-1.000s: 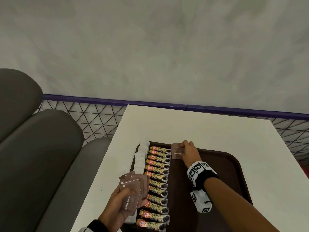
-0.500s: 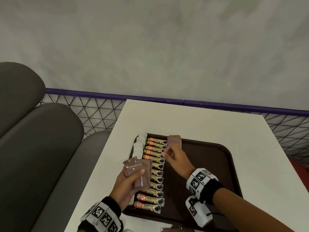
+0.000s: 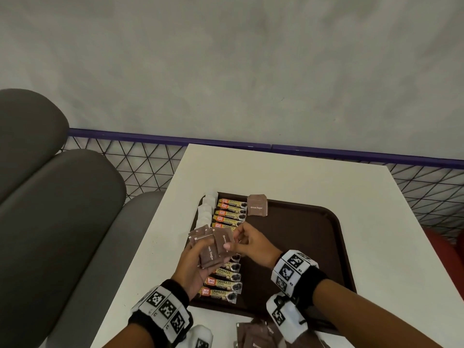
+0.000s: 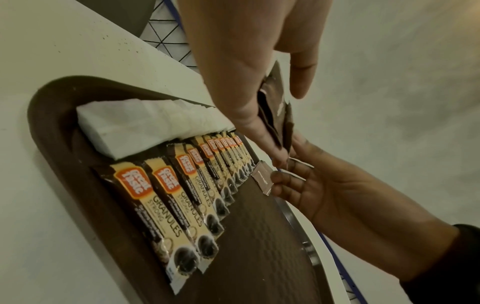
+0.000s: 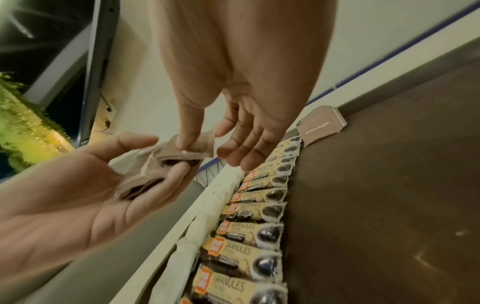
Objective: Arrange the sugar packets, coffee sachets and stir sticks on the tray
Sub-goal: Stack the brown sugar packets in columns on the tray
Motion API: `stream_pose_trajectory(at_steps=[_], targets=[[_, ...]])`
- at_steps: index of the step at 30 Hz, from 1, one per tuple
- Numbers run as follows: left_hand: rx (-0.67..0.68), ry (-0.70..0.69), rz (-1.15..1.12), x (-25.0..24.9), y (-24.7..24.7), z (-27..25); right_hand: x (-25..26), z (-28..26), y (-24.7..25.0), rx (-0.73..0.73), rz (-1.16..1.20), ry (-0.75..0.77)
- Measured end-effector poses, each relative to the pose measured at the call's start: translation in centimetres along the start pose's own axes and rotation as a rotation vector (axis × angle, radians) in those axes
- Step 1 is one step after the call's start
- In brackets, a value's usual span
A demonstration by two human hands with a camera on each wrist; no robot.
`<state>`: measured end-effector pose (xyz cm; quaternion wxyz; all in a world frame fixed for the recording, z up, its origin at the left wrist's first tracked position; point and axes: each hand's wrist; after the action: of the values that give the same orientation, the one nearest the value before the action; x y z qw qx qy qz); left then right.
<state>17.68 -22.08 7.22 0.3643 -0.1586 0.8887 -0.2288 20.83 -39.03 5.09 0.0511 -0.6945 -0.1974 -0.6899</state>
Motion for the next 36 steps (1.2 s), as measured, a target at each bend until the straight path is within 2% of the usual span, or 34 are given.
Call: stream_pose_trajectory(at_steps=[5, 8, 13, 15, 24, 31, 36], targets=[[0.01, 0.005, 0.021, 0.1, 0.2, 0.1, -0.2, 0.7, 0.9, -0.085, 0.19, -0.048], [0.004, 0.002, 0.02, 0.1, 0.5, 0.1, -0.2, 1.2, 2.2, -0.198, 0.211, -0.071], [-0.03, 0.007, 0.012, -0.2, 2.1, 0.1, -2.6, 3.0, 5.8, -0.48, -0.084, -0.151], [-0.029, 0.01, 0.009, -0.4, 2.6, 0.1, -3.2, 3.7, 6.7, -0.533, -0.191, -0.172], [-0.017, 0.032, -0.013, -1.5, 3.0, -0.3, -5.8, 6.6, 6.8, -0.534, -0.343, -0.224], [0.037, 0.032, 0.008, -1.8, 2.9, -0.2, -7.1, 7.4, 6.6, -0.564, -0.42, -0.204], [-0.005, 0.017, 0.039, -1.8, 3.0, 0.1, -7.0, 7.4, 6.6, -0.518, -0.566, -0.163]])
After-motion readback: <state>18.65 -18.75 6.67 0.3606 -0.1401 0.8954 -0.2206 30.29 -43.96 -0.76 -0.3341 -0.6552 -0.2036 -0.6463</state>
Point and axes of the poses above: each hand's wrist, its own z-axis towards the middle knuckle, its own y-axis out of the back of the hand, x = y × z, and after that the axes turned 13 degrees about y, right-handed
